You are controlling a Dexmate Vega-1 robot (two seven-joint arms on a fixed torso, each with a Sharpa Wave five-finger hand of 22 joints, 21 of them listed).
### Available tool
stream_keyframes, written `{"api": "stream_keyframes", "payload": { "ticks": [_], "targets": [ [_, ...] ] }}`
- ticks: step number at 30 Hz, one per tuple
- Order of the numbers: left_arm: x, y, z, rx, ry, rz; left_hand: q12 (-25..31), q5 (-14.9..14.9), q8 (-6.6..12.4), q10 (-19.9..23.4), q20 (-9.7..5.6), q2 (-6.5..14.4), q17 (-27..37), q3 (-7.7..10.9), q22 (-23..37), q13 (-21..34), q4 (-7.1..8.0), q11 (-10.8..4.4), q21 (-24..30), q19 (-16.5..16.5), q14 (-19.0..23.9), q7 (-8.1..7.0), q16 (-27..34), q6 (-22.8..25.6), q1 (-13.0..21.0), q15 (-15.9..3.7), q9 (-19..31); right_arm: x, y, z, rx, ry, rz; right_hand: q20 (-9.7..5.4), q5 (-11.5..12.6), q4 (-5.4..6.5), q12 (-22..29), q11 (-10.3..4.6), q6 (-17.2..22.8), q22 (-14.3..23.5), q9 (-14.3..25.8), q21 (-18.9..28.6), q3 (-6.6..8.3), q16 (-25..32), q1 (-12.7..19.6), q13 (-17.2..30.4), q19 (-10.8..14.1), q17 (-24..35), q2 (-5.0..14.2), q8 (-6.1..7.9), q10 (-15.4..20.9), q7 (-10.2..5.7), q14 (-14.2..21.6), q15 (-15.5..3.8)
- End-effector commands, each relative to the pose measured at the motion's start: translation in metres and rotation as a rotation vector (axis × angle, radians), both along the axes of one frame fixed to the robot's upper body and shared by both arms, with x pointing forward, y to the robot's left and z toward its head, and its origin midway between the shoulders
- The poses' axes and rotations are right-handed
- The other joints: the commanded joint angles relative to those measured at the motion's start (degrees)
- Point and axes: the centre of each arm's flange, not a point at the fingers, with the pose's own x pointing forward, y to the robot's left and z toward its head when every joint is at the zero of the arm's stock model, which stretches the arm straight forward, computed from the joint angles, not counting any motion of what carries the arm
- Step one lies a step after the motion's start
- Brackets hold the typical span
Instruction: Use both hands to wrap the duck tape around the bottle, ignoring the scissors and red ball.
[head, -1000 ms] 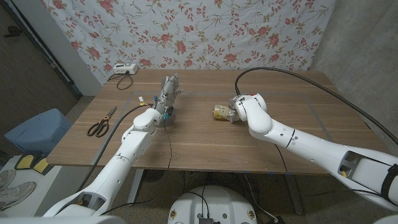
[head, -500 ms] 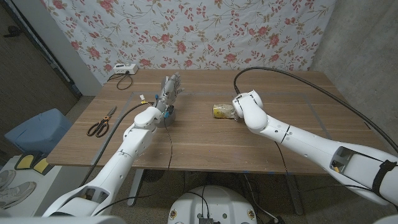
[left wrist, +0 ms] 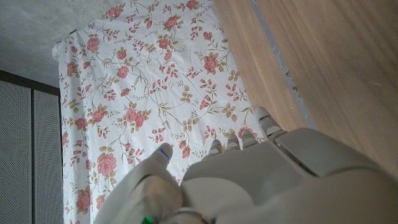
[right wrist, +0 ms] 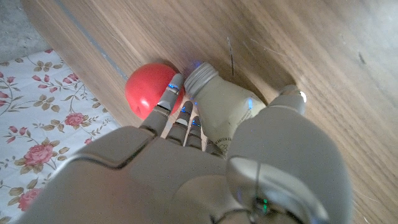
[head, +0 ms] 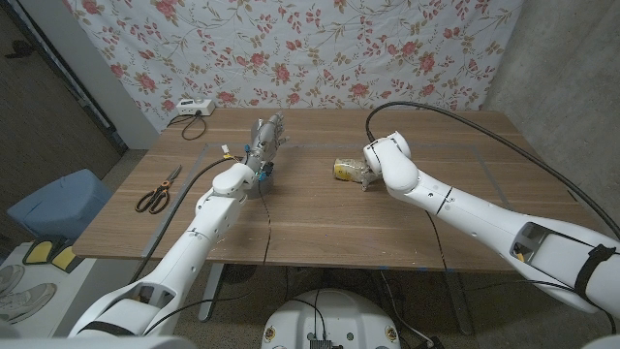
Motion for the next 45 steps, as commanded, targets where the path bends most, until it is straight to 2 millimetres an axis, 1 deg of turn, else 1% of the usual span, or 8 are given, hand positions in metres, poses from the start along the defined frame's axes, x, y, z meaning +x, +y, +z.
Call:
{"api": "stream_keyframes", "payload": {
  "ticks": [1,12,15,18,20,26,33,45],
  "targets": [
    [0.004,-0.006,0.001,-0.002,0.008,0.002,-0.2,0.1,0.07,-4.5,0.16,2.7,0.1,0.21,0.3,0.3,-0.50,0.41,-0.3,-5.2,-5.2,-0.23,-0.1,-5.0,0.7,0.60,0.2,0.001,0.000,0.006,0.060,0.018,0.084,-0.40,1.3,1.77,2.8,0.15,7.5,0.0,0.0,0.6,0.24,3.0,-2.4,-0.3,4.1,-0.5,1.44,2.77,8.0,0.78,6.4,-2.59],
    [0.005,-0.011,0.003,0.005,0.008,0.001,-0.1,0.1,0.05,-4.5,0.26,2.7,0.1,0.28,0.3,0.3,-0.53,0.58,-0.5,-5.1,-5.3,-0.33,-0.1,-5.3,0.9,0.62,0.2,-0.002,0.001,0.003,0.061,-0.142,0.138,-2.59,2.9,3.57,8.1,-1.94,21.9,0.6,0.0,3.8,1.50,7.4,-0.6,0.8,10.3,0.3,9.37,5.56,21.7,-0.49,18.2,-6.46],
    [0.004,-0.011,0.004,0.001,0.005,0.004,-0.1,0.1,0.09,-4.5,0.32,2.8,0.1,0.31,0.3,0.3,-0.53,0.43,-0.5,-5.1,-5.2,-0.32,0.0,-5.2,1.0,0.63,0.2,-0.001,0.002,0.000,0.029,-0.163,0.135,-6.50,4.0,-0.07,9.7,-5.22,26.5,1.0,-0.1,5.9,3.70,9.2,7.6,1.3,13.2,0.7,11.34,6.02,25.6,-2.72,24.1,-9.77],
    [0.004,-0.011,0.004,0.001,0.007,0.006,-0.1,0.1,0.13,-4.5,0.26,2.8,0.1,0.32,0.3,0.3,-0.52,0.45,-0.5,-5.0,-5.2,-0.33,0.0,-5.1,1.0,0.57,0.2,0.003,0.001,-0.004,0.009,-0.186,0.145,-7.61,3.8,-1.33,15.5,-6.10,36.8,3.0,0.2,10.9,7.83,14.8,13.8,2.8,17.6,4.1,14.34,8.11,37.1,-2.94,35.8,-11.91],
    [0.003,-0.012,0.004,0.004,0.008,0.004,-0.1,0.1,0.14,-4.5,0.30,2.8,0.1,0.34,0.3,0.3,-0.50,0.44,-0.6,-5.0,-5.1,-0.33,0.0,-5.1,1.0,0.48,0.2,0.007,-0.001,-0.006,0.032,-0.162,0.166,-8.43,2.0,2.99,21.1,-5.93,48.0,4.8,0.2,15.6,15.85,20.3,15.4,5.0,18.9,9.5,15.36,9.85,47.2,-2.77,43.9,-12.28],
    [-0.001,-0.015,0.010,0.033,0.000,0.004,-0.1,0.1,0.12,-4.5,0.35,3.0,0.1,0.43,0.3,0.3,-0.44,0.47,-0.6,-4.9,-5.2,-0.22,0.0,-5.3,1.1,0.61,0.2,0.011,-0.010,-0.007,0.063,-0.179,0.186,-9.03,0.4,9.98,23.7,-6.09,49.4,6.0,1.0,18.7,22.59,22.1,12.8,7.8,16.6,14.1,15.18,7.99,49.5,-2.10,44.8,-12.43],
    [-0.025,-0.016,0.024,0.170,-0.043,0.117,1.7,-0.3,0.87,0.9,0.35,3.2,0.1,1.47,0.5,0.3,-0.96,-0.08,-0.2,-1.7,2.0,-0.85,1.9,-2.9,2.5,0.14,0.2,0.000,-0.021,0.000,0.135,-0.315,0.259,-9.41,0.1,11.17,25.6,-7.25,50.4,6.2,2.3,20.3,25.39,23.2,12.1,9.5,15.8,16.0,14.76,7.96,51.6,-2.04,46.8,-13.12],
    [-0.096,-0.014,0.032,0.547,-0.119,0.527,5.3,-5.9,3.26,16.6,0.83,0.6,0.7,4.94,0.9,0.7,-7.83,-3.65,-0.4,2.0,16.9,-0.56,3.8,13.3,10.8,-0.77,0.3,-0.015,-0.045,0.011,0.243,-0.483,0.319,-9.65,-0.3,10.61,25.6,-7.20,52.0,6.0,2.3,21.7,26.73,22.4,12.6,8.6,14.6,17.0,13.57,7.32,53.4,-1.55,46.2,-13.04]
  ]
}}
